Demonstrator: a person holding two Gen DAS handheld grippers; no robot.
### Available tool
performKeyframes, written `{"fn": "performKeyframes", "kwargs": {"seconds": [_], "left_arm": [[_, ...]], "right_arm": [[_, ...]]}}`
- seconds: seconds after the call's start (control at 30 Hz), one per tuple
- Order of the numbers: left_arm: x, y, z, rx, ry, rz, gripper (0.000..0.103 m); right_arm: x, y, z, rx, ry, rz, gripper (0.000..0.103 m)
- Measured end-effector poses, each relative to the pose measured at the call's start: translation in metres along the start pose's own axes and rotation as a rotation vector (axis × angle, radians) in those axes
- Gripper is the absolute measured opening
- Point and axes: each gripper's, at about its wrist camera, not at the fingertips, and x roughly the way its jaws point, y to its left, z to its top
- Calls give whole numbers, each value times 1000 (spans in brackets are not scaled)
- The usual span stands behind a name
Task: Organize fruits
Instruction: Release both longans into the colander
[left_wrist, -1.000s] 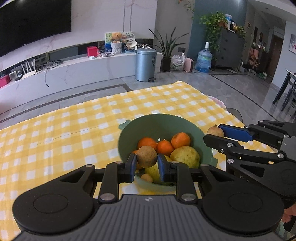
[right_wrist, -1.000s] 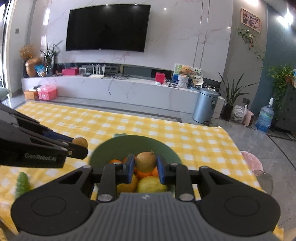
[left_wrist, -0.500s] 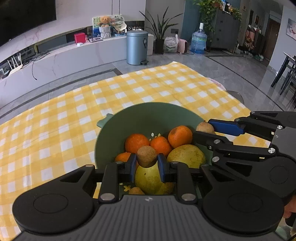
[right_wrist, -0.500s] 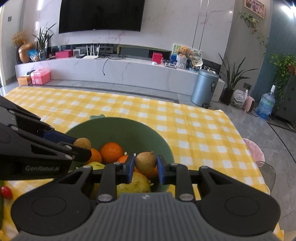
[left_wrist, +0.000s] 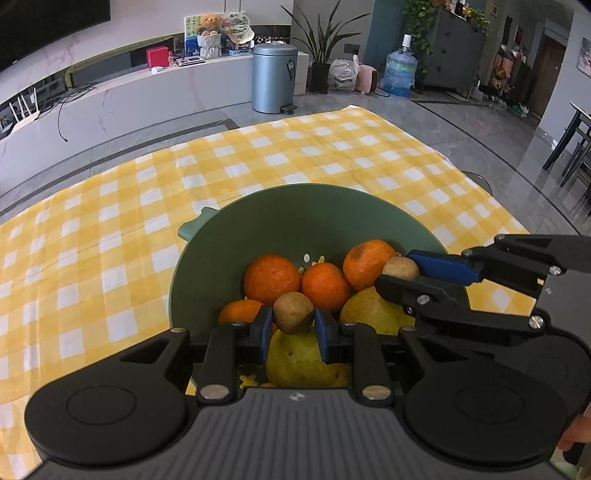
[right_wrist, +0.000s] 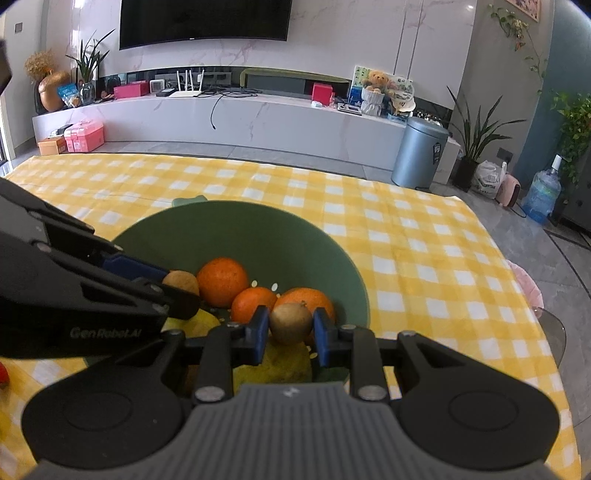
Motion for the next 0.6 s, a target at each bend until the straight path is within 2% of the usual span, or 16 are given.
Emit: {"fn": "performKeyframes", "kwargs": {"seconds": [0.23,0.4,0.6], "left_arm": [[7,4,4,-41,5,8,28],[7,4,3,-44,2,41,42],[3,5,4,-45,4,56,51]], "right_arm": [[6,-2,1,24,13,8,23],[5,-5,2,40,13,11,23],[3,-6,4,45,14,11,23]]}}
